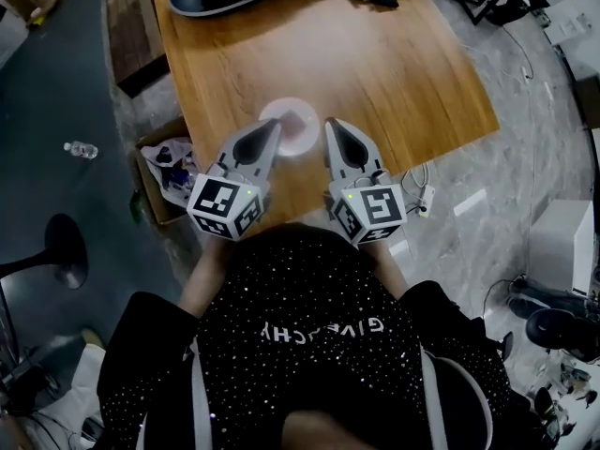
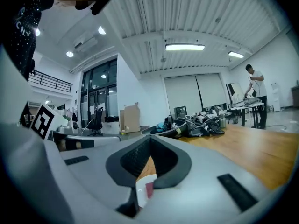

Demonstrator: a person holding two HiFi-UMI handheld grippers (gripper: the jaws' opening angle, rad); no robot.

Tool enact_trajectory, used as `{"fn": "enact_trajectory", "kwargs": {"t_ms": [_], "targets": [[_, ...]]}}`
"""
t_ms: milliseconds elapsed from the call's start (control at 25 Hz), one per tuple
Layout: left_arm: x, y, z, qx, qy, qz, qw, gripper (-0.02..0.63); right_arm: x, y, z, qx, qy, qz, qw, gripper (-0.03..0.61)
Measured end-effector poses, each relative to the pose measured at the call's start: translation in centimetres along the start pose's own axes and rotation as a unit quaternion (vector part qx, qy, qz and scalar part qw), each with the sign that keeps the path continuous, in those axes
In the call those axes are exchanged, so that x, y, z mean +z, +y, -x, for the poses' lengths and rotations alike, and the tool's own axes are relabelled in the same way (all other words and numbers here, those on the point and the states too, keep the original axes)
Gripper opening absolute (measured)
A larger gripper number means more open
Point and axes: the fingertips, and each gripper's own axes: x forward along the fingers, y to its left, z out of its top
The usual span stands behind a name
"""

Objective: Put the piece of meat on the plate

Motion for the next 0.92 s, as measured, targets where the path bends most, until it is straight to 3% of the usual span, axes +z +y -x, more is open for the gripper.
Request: {"fn": "enact_trajectory", "kwargs": {"t_ms": [920], "targets": [[0.1,0.3,-0.2,-0.006,-0.002,0.007,1.0000,0.009,-0.4,0.9,-1.1,0.011,0.016,0.029,0.999,0.101]]}}
